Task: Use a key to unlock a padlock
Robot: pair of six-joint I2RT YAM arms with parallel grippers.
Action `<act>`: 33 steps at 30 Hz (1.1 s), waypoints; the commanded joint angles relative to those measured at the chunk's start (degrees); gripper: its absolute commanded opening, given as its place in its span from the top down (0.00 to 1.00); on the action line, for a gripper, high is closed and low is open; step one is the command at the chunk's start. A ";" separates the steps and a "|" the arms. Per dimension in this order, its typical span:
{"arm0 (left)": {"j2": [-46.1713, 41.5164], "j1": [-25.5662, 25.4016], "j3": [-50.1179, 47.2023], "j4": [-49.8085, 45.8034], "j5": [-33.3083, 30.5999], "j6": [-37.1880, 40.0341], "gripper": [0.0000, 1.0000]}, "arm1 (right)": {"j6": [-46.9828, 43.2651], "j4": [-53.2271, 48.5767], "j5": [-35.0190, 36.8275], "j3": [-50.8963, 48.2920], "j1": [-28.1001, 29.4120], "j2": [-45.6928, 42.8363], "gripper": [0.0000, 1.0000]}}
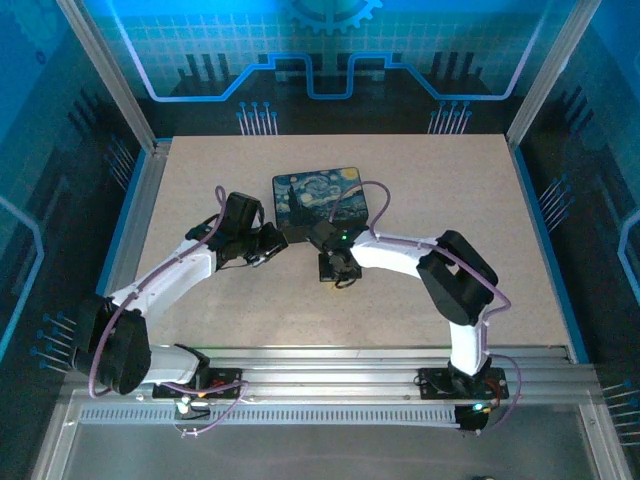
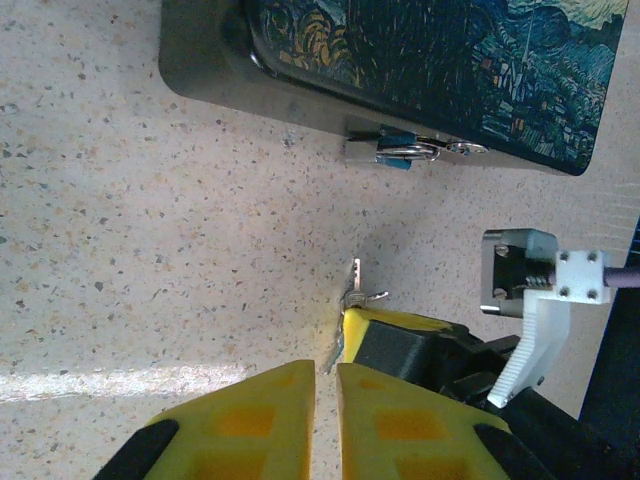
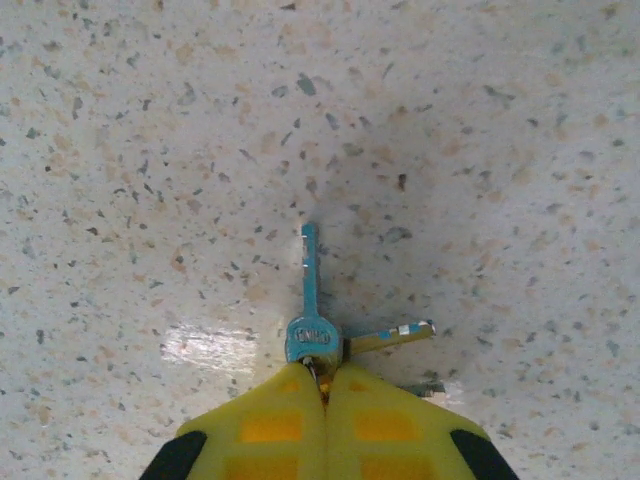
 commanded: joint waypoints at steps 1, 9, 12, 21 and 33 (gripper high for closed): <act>-0.56 -0.65 0.19 -1.21 1.17 1.53 0.85 | -7.17 2.16 3.82 -5.49 -0.76 -3.77 1.00; 1.54 -2.43 1.71 -1.12 3.70 2.33 0.86 | -25.01 14.14 -8.75 -15.87 -3.49 -17.52 1.00; 2.66 -2.43 1.54 1.88 8.98 1.43 0.85 | -29.86 15.93 -19.85 -18.34 -6.78 -21.79 1.00; 7.05 -3.61 0.99 10.50 18.67 -1.83 0.80 | -31.50 14.16 -33.22 -18.78 -14.84 -23.10 1.00; 5.85 -2.56 3.80 1.86 9.67 1.51 0.66 | -25.00 10.36 -24.60 -18.71 -16.33 -13.96 0.97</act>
